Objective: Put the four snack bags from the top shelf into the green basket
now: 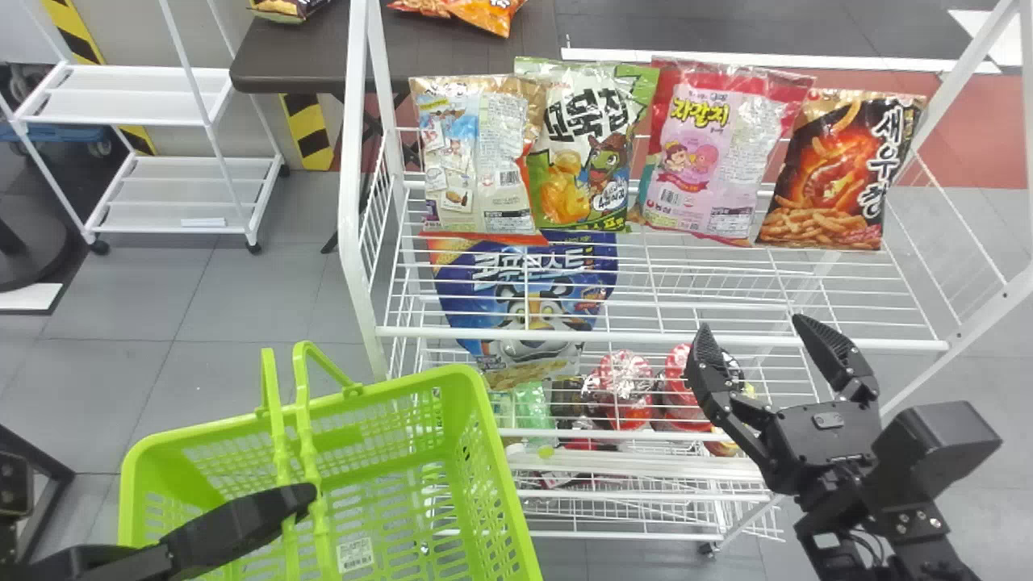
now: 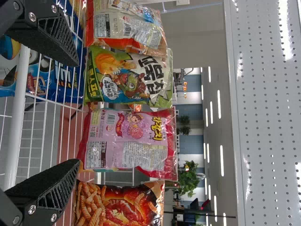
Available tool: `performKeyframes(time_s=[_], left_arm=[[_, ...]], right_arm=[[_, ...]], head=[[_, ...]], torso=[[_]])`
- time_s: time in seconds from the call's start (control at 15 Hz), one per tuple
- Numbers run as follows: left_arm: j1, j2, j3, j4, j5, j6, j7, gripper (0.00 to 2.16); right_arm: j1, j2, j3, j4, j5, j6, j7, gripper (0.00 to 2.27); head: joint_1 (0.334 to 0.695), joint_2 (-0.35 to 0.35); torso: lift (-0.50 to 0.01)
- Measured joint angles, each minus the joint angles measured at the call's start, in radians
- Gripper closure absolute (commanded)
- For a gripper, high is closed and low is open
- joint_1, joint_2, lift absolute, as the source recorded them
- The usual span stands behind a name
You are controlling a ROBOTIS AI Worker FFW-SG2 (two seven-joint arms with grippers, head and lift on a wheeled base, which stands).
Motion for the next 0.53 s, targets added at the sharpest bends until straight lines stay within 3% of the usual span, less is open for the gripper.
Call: performKeyframes(time_s=[0.53], left_arm=[[0.0,0.0,0.0,0.004,0.002,0.0,0.0,2.14]], right_arm=[[-0.004,0.0,0.004,0.006,-0.001,0.0,0.0,0.09]], head=[[0.695,-0.024]], torso=[[0.0]])
